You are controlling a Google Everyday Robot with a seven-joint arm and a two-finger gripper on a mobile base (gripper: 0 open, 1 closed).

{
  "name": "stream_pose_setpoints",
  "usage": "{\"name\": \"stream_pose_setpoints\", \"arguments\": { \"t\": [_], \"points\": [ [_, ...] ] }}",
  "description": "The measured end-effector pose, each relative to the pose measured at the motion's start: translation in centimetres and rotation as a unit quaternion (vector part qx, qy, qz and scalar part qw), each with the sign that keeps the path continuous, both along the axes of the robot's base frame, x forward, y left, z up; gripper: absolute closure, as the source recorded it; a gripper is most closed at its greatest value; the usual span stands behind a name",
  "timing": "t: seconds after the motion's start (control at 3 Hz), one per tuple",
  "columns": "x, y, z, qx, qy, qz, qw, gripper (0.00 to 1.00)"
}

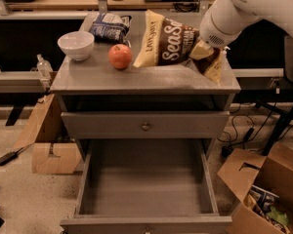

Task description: Pick brown chip bag from middle drawer and place on counter

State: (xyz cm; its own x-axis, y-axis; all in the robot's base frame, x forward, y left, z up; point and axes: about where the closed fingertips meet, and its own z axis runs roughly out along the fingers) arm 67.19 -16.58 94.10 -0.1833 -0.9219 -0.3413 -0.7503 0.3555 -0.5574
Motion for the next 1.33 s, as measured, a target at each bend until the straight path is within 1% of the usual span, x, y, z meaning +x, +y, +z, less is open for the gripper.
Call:
{"name": "stream_pose_setpoints", "arguments": {
  "t": [0.33,0.67,1.0,1.33],
  "points": [
    [4.5,-2.8,1.9,-0.027,-0.002,-0.027,0.9993,1.00],
    [8.8,-4.4,2.1,-0.043,0.004,-0.051,0.9978,1.00],
    [12.5,-4.4,3.1,-0.038,-0.010,-0.062,0.9973,1.00],
    [15.2,-4.0,6.1,-0.015,-0.052,-0.072,0.9960,1.00]
  ]
}}
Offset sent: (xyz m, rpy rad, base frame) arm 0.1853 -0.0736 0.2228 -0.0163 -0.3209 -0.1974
